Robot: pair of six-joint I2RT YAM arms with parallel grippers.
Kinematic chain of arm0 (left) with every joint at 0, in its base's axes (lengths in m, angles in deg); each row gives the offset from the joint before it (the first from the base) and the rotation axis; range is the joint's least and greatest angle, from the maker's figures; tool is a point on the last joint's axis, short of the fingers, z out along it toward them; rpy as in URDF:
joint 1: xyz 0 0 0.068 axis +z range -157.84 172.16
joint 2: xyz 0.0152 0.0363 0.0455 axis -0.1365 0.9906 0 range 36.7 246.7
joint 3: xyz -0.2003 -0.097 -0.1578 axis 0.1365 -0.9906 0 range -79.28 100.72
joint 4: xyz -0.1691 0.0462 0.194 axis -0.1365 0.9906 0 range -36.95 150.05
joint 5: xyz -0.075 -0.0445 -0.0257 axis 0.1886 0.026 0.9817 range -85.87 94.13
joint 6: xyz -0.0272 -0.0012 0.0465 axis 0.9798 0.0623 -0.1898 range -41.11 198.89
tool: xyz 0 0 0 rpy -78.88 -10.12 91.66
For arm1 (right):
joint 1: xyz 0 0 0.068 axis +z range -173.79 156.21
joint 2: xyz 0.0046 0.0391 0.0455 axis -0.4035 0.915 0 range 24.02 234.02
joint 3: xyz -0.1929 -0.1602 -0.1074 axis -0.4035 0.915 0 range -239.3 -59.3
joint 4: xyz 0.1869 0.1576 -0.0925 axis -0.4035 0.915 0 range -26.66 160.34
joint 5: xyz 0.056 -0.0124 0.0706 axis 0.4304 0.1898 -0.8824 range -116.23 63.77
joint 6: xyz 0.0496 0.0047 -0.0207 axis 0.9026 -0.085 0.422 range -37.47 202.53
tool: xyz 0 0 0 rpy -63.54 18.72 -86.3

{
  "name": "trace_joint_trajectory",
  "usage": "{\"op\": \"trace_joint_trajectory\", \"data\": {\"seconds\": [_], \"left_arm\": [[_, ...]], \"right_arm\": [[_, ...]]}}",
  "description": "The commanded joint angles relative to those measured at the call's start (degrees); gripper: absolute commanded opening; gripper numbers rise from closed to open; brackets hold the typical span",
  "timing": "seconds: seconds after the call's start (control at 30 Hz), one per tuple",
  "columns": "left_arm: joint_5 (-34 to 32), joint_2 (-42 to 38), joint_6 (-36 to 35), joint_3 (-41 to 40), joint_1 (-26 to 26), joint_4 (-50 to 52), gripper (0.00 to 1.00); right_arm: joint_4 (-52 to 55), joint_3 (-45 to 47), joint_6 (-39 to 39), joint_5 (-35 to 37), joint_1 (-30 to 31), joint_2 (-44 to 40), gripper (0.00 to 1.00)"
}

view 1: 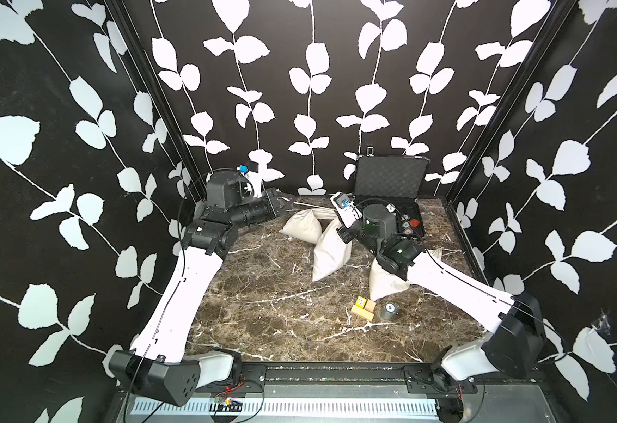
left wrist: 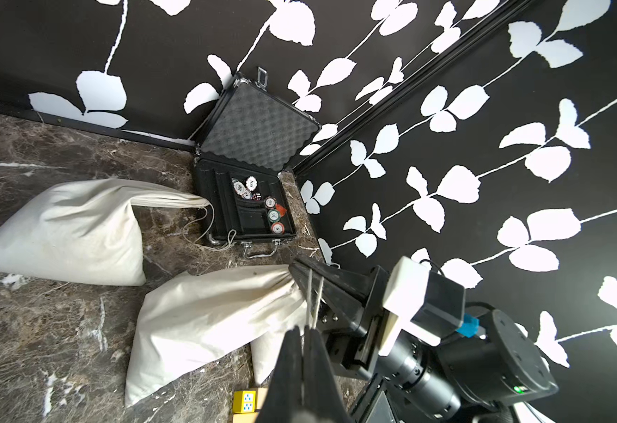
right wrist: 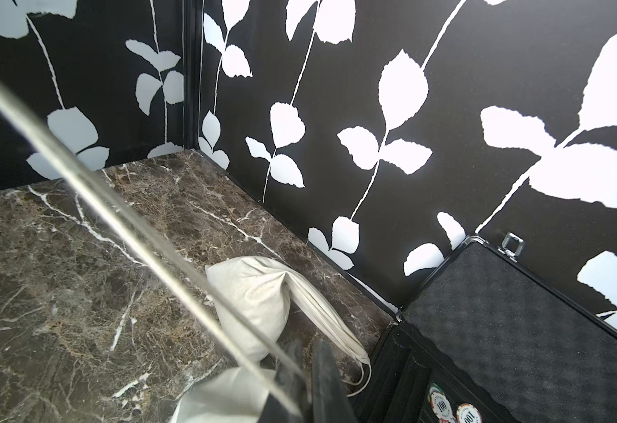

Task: Close the soil bag
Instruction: Frap the soil bag at the center of the board, then reset both arms

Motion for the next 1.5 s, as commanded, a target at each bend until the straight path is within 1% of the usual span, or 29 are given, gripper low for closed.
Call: {"op": "trace_joint_trajectory", "data": {"seconds": [0.0,0.07,0.2,0.3,0.4,0.47,0.57,0.67,0.8,0.87,0.93,0.97,1.0,1.07,1.1,1.13,1.17,1.23,1.27,1.33,1.37,1.47], "left_arm": [[-13.92,-10.46,-1.17,-0.98,9.45,-10.56,0.00],[-14.98,-10.41,-0.69,-6.05,10.69,-11.38,0.00],[-18.34,-9.43,0.23,-17.10,12.24,-14.22,0.00],[-22.62,-7.35,-1.47,-22.80,12.44,-14.97,0.00],[-22.09,-4.56,-1.18,-27.97,12.39,-17.71,0.00],[-21.28,-2.45,-0.30,-31.65,11.99,-21.38,0.00],[-20.69,1.18,0.07,-36.06,11.18,-26.05,0.00],[-24.04,5.24,-2.81,-36.94,9.10,-25.93,0.00],[-25.03,9.90,-4.82,-37.64,7.31,-27.45,0.00],[-25.70,11.19,-5.42,-38.35,7.23,-27.75,0.00],[-28.76,10.91,-6.44,-39.76,7.18,-26.86,0.00],[-30.93,10.23,-6.76,-40.46,7.29,-26.08,0.07],[-33.17,9.40,-7.30,-41.31,7.34,-25.58,0.23],[-37.33,6.95,-8.44,-43.06,7.89,-25.04,0.46],[-39.47,5.54,-9.08,-43.75,8.30,-24.43,0.57],[-42.18,4.18,-9.89,-44.19,8.55,-23.58,0.67],[-45.24,2.39,-11.04,-44.47,8.70,-22.62,0.75],[-51.54,-0.68,-15.17,-44.83,8.91,-21.92,0.86],[-53.98,-2.21,-17.72,-45.16,8.95,-22.59,0.90],[-56.81,-4.14,-24.14,-46.50,8.92,-26.15,0.97],[-57.32,-4.55,-27.09,-47.45,8.93,-28.51,0.98],[-56.66,-4.36,-34.19,-51.91,8.66,-37.80,0.99]], "right_arm": [[25.42,9.04,4.63,28.66,-13.77,5.67,0.09],[25.71,9.56,7.05,26.30,-13.79,8.33,0.09],[24.35,10.68,9.55,21.11,-13.79,9.61,0.10],[23.01,11.90,9.49,21.08,-13.79,9.28,0.14],[22.78,12.67,8.54,19.55,-13.79,8.26,0.16],[22.31,13.38,8.03,16.48,-13.79,6.69,0.21],[21.20,14.64,7.48,11.63,-13.62,1.01,0.26],[17.60,17.02,6.98,4.66,-13.53,-4.62,0.35],[13.85,19.77,7.27,-2.28,-13.74,-12.24,0.50],[12.65,20.99,7.08,-2.85,-14.34,-15.03,0.57],[11.54,23.03,7.11,-1.43,-16.69,-17.08,0.66],[11.00,24.03,7.29,0.20,-18.07,-17.61,0.70],[10.06,25.24,7.26,1.60,-19.55,-18.16,0.73],[7.08,28.32,7.78,3.37,-23.11,-19.21,0.79],[4.84,29.99,8.38,3.61,-25.45,-19.60,0.84],[2.32,31.70,9.57,3.88,-27.85,-19.80,0.88],[0.02,33.36,11.09,4.43,-30.31,-19.74,0.91],[-4.60,35.94,13.74,4.75,-34.78,-18.78,0.96],[-6.90,36.99,14.84,4.85,-36.65,-18.07,0.99],[-11.98,38.75,16.24,5.08,-39.26,-15.35,1.00],[-15.15,39.60,16.94,5.33,-40.19,-13.84,1.00],[-25.80,42.86,18.43,4.64,-42.38,-9.09,1.00]]}}
